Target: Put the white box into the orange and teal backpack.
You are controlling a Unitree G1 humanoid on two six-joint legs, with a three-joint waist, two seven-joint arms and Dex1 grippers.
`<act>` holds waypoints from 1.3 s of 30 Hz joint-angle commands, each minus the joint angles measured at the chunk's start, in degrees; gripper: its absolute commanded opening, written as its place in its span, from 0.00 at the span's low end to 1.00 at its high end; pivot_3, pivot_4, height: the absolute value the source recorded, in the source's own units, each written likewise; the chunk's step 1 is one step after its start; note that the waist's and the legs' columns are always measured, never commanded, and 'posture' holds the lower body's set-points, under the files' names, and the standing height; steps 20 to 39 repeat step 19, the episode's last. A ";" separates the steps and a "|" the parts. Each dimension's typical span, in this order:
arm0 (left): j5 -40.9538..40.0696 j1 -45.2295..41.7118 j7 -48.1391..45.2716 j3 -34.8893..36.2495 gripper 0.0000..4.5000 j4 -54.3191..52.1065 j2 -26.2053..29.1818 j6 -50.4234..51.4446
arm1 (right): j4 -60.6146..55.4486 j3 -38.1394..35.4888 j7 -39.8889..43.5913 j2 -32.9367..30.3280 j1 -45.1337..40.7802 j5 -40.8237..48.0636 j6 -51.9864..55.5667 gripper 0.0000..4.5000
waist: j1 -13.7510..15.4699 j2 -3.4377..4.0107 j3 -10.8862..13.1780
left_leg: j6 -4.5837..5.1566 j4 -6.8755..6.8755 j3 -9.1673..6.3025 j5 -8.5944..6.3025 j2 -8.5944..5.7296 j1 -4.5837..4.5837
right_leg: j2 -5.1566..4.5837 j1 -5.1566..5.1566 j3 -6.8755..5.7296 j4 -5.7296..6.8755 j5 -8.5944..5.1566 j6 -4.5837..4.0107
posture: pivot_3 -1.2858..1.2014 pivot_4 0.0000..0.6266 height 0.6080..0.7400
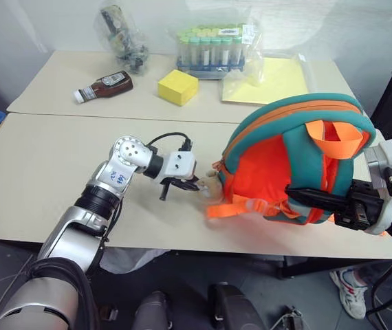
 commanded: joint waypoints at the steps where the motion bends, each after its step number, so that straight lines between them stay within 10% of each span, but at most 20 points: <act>1: -5.71 -0.26 -2.29 5.19 0.19 -3.50 1.51 8.54 | -0.13 -1.70 0.74 -2.43 0.54 -3.11 -1.63 0.07 | 0.03 0.00 0.00 | 0.00 0.00 0.00 0.00 0.00 0.00 | 0.00 0.00 -0.01 0.01 0.00 0.00 | 0.52 0.24 1.00; 14: -26.50 -1.02 -7.81 24.66 1.00 -13.72 19.70 43.16 | 23.05 -28.97 26.60 -17.60 14.64 -17.83 -2.11 0.99 | -0.05 -0.01 0.00 | -0.18 -0.01 0.01 0.12 -0.07 0.11 | 0.03 0.09 -0.12 0.00 -0.01 0.01 | 0.52 0.24 1.00; 39: -26.62 0.54 -2.90 27.12 1.00 -16.40 20.52 42.37 | 27.17 -30.22 26.80 -16.82 12.72 -20.39 -3.23 0.99 | -0.04 -0.01 0.00 | -0.20 -0.03 0.00 0.11 -0.06 0.12 | 0.02 0.10 -0.12 -0.02 -0.01 0.01 | 0.52 0.24 1.00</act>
